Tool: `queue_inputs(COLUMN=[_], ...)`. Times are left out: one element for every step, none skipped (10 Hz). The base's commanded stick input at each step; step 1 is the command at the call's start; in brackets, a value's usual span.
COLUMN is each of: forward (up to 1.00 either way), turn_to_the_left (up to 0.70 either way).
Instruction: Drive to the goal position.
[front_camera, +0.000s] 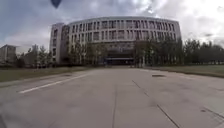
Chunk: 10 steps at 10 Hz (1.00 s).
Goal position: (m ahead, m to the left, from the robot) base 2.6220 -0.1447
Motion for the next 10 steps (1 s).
queue_inputs(forward=[0.61, 0.61, 0.61, 0.6, 0.6, 0.6, 0.6, 0.54, 0.54, 0.53], turn_to_the_left=[0.0, 0.0, 0.0, 0.0, 0.0, 0.0, 0.0, 0.0, 0.0, 0.0])
